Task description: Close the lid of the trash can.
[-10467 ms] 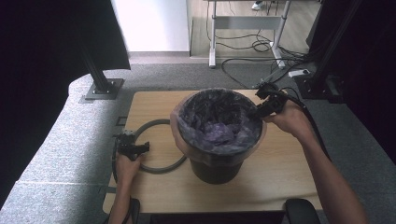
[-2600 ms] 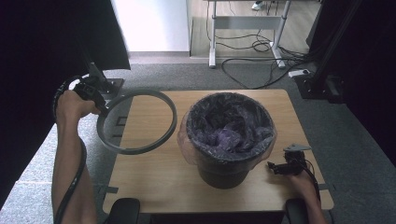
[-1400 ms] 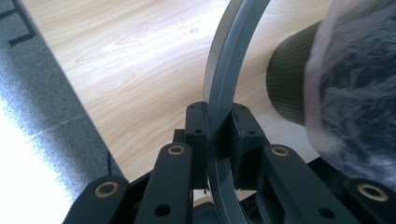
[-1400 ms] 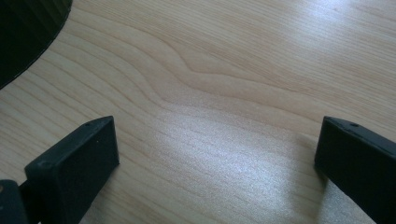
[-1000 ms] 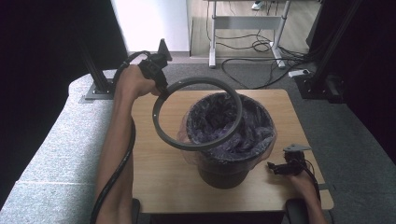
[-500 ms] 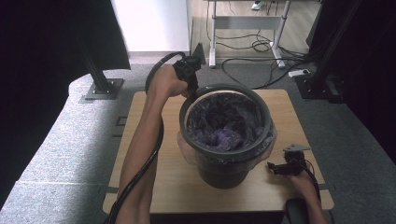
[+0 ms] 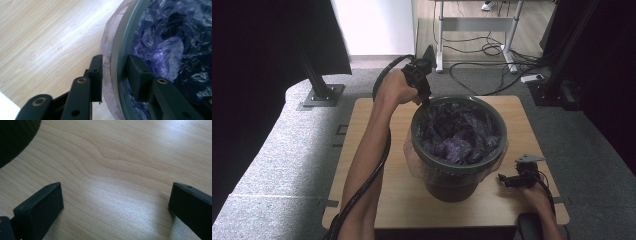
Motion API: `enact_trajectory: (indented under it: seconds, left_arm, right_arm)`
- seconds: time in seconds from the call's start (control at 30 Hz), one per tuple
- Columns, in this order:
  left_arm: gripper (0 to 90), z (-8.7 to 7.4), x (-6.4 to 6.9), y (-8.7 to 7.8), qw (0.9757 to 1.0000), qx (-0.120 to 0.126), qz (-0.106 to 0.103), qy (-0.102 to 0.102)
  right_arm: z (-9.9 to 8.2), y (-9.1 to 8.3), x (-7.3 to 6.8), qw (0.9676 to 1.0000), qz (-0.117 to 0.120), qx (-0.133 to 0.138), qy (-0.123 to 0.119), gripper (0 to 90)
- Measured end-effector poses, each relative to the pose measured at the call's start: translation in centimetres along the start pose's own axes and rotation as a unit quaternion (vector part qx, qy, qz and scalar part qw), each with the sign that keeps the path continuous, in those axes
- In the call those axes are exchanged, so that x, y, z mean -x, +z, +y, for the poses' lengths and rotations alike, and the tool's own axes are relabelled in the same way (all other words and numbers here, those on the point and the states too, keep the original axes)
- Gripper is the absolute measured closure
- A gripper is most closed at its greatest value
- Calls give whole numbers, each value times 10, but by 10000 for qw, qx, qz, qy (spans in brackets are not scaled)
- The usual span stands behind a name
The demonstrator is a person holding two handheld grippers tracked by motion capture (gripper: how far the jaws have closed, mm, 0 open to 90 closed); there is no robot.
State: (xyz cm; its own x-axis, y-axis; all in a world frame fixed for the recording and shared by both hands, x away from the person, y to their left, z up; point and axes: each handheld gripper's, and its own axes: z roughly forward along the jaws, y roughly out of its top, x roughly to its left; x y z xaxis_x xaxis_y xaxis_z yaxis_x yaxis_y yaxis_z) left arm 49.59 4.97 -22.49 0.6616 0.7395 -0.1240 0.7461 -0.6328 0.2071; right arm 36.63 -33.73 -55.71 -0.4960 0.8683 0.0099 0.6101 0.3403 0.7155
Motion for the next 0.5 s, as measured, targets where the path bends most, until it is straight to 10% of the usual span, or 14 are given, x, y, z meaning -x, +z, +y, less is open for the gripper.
enact_trajectory:
  seconds: [0.5]
  left_arm:
    - [770,1,8,10,9997,-6,71,216]
  right_arm:
    - [0,0,0,10000,0,0,1,0]
